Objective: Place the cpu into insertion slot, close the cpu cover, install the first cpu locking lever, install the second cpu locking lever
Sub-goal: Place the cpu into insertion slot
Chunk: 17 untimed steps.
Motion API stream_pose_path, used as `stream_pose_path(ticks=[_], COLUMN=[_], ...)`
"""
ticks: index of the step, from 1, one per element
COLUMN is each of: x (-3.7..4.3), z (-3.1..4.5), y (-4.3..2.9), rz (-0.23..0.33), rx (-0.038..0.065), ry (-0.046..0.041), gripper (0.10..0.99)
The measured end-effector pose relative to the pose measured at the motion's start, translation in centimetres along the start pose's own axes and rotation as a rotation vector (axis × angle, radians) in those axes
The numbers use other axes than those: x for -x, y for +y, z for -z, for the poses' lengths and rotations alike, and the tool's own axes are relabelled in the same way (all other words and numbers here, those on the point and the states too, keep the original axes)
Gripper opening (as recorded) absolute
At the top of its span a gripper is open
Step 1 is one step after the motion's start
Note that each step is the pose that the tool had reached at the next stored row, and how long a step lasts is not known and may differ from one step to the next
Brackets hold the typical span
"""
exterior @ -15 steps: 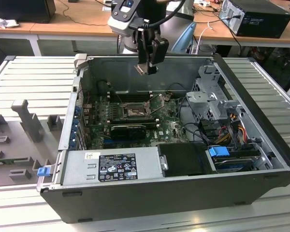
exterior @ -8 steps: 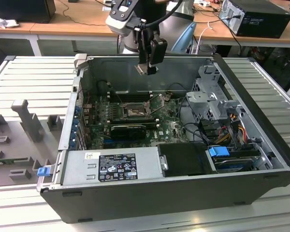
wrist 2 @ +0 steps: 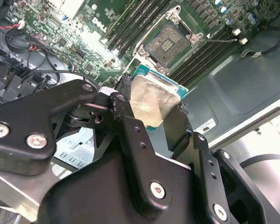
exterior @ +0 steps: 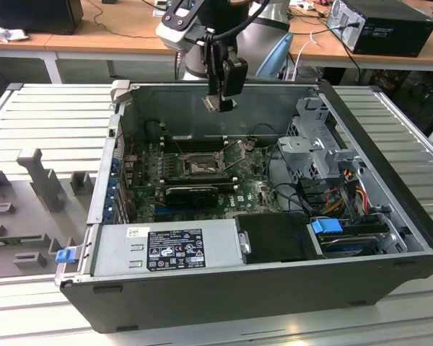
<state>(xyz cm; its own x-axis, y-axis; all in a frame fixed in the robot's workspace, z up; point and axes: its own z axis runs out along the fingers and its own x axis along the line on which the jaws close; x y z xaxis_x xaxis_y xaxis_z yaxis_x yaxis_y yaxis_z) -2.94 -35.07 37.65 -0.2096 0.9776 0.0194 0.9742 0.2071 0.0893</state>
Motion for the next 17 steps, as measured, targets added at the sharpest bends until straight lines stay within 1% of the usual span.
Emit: stream_pose_path(ticks=[3,11,16,17], x=[0.00,0.00,0.00,0.00], z=[-0.01,-0.01,-0.01,-0.01], y=[0.00,0.00,0.00,0.00], rz=[-0.030,-0.085,-0.135,-0.155], rx=[0.001,0.002,0.003,0.003], ry=[-0.0027,-0.0077,-0.0121,-0.0139], gripper=[0.522,0.522,0.522,0.522])
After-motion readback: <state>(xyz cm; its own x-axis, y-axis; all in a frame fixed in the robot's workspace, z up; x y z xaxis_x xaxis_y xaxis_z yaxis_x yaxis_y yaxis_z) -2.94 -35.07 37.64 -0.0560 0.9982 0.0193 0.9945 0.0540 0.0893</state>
